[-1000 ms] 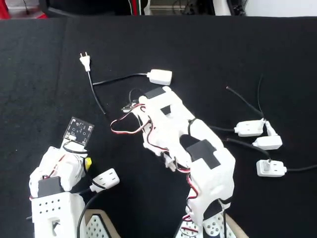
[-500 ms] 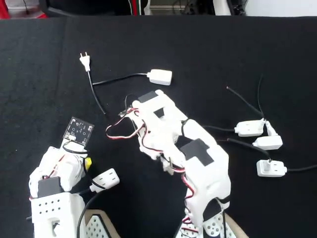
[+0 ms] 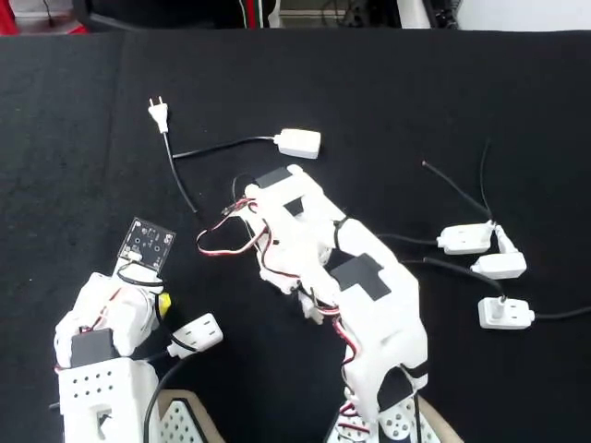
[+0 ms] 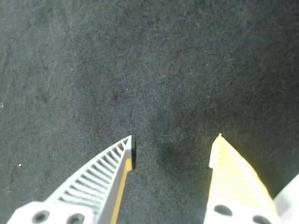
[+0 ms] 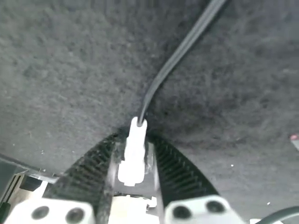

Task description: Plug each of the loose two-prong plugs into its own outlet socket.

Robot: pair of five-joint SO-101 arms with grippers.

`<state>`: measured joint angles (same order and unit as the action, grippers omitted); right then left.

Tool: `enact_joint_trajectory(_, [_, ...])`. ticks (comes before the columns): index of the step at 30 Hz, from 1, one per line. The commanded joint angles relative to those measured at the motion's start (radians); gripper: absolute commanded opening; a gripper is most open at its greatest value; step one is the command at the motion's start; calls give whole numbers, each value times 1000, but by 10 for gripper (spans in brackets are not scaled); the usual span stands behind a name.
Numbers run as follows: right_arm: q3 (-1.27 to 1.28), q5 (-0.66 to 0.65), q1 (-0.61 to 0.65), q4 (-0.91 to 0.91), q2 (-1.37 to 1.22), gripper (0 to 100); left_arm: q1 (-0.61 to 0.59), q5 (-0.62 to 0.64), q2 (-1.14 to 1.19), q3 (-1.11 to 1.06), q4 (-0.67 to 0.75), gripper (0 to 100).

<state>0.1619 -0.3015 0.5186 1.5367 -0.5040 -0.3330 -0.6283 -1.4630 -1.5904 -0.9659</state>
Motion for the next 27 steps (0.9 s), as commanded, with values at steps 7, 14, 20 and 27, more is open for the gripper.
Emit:
enact_joint_trajectory(7, [-8,8,9,9,380,11,5,-5,-9,7,-5,267])
enact_joint_trajectory(14, [130,41,54,-83,728,11,4,-2,-9,5,2,267])
enact_joint_trajectory(20, [363,210,149,-370,995,11,15,2,-9,4,3,267])
enact_joint_trajectory(27, [693,559,196,-829,1208,11,120,103,-11,35,3,267])
